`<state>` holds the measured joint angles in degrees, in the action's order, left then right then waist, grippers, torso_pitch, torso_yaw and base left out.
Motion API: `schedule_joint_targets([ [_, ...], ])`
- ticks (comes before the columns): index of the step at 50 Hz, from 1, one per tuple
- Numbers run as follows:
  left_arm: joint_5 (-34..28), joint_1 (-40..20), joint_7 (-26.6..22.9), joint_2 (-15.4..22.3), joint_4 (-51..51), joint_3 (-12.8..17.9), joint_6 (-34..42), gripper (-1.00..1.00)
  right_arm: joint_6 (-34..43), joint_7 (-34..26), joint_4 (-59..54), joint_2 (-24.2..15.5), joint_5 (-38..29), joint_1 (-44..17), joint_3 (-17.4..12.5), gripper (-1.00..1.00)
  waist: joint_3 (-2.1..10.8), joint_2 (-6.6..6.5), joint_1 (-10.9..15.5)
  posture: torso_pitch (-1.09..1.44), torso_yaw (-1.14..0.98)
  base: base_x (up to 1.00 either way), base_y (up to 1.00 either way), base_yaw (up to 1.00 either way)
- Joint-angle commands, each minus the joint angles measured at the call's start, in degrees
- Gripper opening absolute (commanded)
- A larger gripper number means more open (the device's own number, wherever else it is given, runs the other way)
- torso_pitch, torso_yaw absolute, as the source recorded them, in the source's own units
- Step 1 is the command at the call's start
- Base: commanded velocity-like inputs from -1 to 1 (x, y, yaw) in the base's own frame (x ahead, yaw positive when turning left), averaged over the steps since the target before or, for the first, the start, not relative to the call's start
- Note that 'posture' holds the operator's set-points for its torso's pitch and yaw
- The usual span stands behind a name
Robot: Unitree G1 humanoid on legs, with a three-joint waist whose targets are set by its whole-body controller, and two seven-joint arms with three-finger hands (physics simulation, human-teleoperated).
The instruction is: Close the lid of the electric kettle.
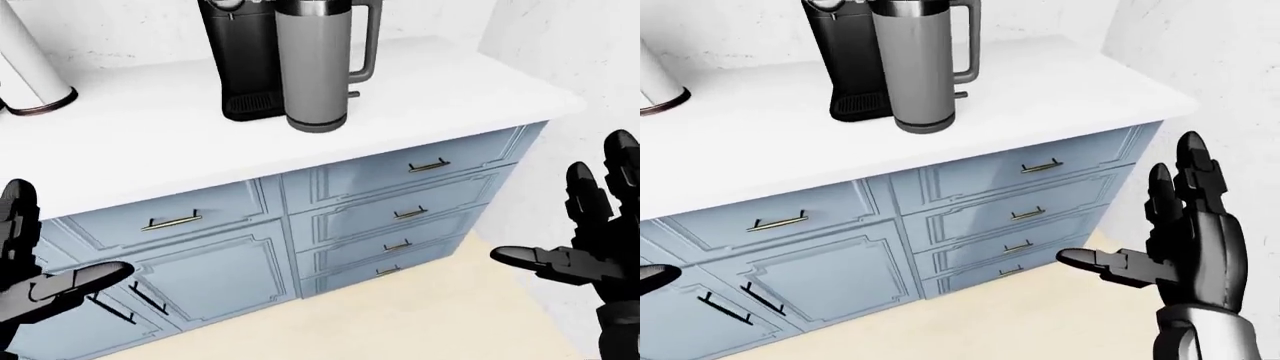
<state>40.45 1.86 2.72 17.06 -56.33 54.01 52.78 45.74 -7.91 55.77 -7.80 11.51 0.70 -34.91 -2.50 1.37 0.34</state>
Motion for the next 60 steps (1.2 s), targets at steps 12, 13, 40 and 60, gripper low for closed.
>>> schedule_joint_targets([
  [12, 1.74, -0.41, 0.63, 1.81, -1.6, 1.8, -0.71, 1.0, -1.0, 0.14, 1.77, -0.37, -0.13, -0.67, -0.08, 1.0, 0.87, -6.8, -0.94, 0.0, 0.0, 0.17, 0.0, 0.0],
  [13, 1.44, -0.28, 0.48, 1.74, -1.43, 1.57, -1.01, 1.0, -0.8, 0.18, 1.95, -0.37, -0.1, -0.71, -0.07, 1.0, 0.62, -5.11, -0.2, 0.0, 0.0, 0.17, 0.0, 0.0],
  [40, 1.77, -0.27, 0.6, 1.85, -1.4, 1.87, -0.93, 1.0, -0.49, 0.25, 2.4, -0.14, -0.43, -0.65, 0.36, 1.0, 0.04, -5.99, -0.5, 0.0, 0.0, 0.17, 0.0, 0.0],
  [60, 2.05, -0.13, 0.79, 1.98, -1.33, 1.87, -1.09, 1.0, -2.31, 0.26, 1.58, 0.31, -0.72, -0.29, 0.8, 1.0, -0.48, -2.32, -0.84, 0.0, 0.0, 0.1, 0.0, 0.0],
])
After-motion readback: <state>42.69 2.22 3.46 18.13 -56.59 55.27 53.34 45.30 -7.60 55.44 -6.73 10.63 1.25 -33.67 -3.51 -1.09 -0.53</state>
